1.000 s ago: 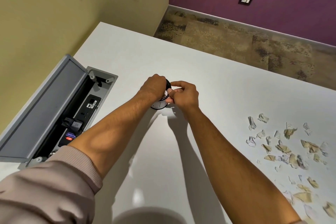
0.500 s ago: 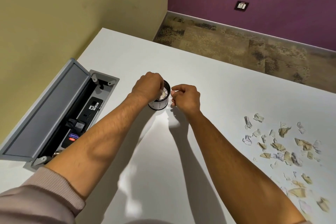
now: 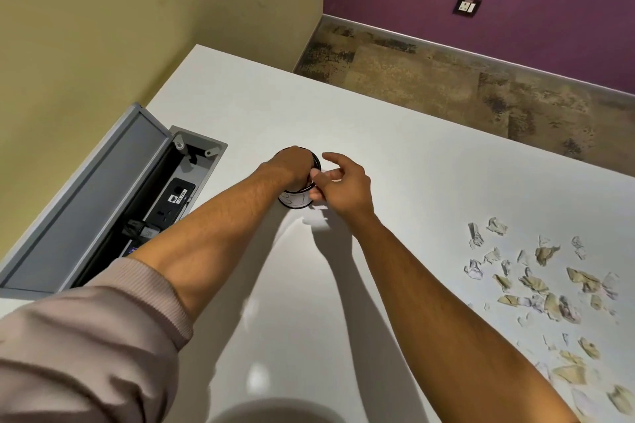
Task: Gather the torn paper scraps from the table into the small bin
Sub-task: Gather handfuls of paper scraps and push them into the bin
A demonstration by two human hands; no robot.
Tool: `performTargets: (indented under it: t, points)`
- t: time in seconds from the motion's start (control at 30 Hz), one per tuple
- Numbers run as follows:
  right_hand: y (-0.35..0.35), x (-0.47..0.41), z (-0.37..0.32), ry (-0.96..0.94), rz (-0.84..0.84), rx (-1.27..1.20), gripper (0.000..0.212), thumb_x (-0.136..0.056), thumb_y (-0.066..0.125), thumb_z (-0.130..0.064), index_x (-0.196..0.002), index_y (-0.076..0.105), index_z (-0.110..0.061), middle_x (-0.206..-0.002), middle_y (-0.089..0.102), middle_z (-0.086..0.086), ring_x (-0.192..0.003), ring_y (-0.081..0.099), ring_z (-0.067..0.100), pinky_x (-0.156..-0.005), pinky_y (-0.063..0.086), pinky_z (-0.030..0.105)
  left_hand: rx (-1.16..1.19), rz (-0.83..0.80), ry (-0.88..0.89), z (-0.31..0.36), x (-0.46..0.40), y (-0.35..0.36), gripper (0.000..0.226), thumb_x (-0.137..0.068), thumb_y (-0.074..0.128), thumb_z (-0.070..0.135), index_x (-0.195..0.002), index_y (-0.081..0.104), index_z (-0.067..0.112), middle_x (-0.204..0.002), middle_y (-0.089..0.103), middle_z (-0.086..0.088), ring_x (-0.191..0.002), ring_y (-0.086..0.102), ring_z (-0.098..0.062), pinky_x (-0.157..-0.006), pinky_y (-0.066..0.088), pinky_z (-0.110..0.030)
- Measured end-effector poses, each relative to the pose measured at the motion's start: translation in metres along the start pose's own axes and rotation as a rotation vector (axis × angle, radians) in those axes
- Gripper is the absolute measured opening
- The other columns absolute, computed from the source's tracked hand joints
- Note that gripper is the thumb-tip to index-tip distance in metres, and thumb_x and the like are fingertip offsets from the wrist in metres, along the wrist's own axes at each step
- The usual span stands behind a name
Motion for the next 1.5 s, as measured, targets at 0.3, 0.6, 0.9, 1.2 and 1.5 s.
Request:
performTargets:
  t: [0.3,0.6,0.9,1.2,1.5]
  points:
    - [0.002,0.005,-0.004,0.052,-0.025,0.027,0.036,-0.09,0.065,-0.009,-0.126,0.059,-0.009,-0.088,0.07,0.021,-0.069,0.073,0.032,-0.062,0.061,0.044,0.043,0.09,-0.038,-0.005,0.011,-0.018,0.016,-0.087,0.057,0.009,-0.098,0.068,0.008,-0.099,0.064,-0.012,-0.08,0.06,-0.028,-0.066,0.048,-0.033]
    - [-0.037,0.045,0.016,0.037,0.139,0.014,0.016,-0.093,0.055,-0.012,-0.1,0.069,-0.01,-0.079,0.067,0.006,-0.06,0.065,0.014,-0.064,0.059,0.034,0.473,0.661,0.0,-0.03,0.098,-0.055,0.019,-0.089,0.06,0.006,-0.101,0.074,0.012,-0.104,0.072,-0.006,-0.094,0.067,-0.024,-0.082,0.048,-0.029]
    - [-0.068,0.157,0.101,-0.028,0.093,0.556,0.033,-0.098,0.05,-0.026,-0.129,0.059,-0.019,-0.135,0.058,-0.002,-0.127,0.05,0.016,-0.107,0.036,0.028,0.456,0.502,0.121,0.001,0.197,0.093,0.026,-0.098,0.053,0.016,-0.119,0.067,0.009,-0.127,0.064,-0.005,-0.127,0.052,-0.026,-0.107,0.03,-0.023]
    - [-0.039,0.264,0.194,-0.183,-0.294,1.074,0.053,-0.105,0.026,-0.035,-0.155,0.015,-0.019,-0.163,0.004,0.0,-0.15,0.0,0.015,-0.119,-0.006,0.031,0.123,0.122,0.232,0.042,0.256,0.256,0.059,-0.103,0.014,0.051,-0.156,0.011,0.026,-0.159,-0.01,0.012,-0.151,-0.011,-0.016,-0.119,-0.012,-0.034]
    - [-0.038,0.344,0.228,-0.308,-0.364,1.208,0.054,-0.106,0.018,-0.037,-0.155,0.006,-0.018,-0.163,-0.003,-0.001,-0.15,-0.006,0.015,-0.117,-0.014,0.029,0.077,0.125,0.401,0.089,0.321,0.308,0.057,-0.103,0.012,0.05,-0.155,0.006,0.025,-0.158,-0.012,0.012,-0.151,-0.011,-0.017,-0.118,-0.019,-0.031]
Point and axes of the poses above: each hand's wrist, its own x-axis away from the middle knuckle, its own y-axis out of the palm, z = x × y, the point moved 10 cm from there along -x, towards the middle knuckle
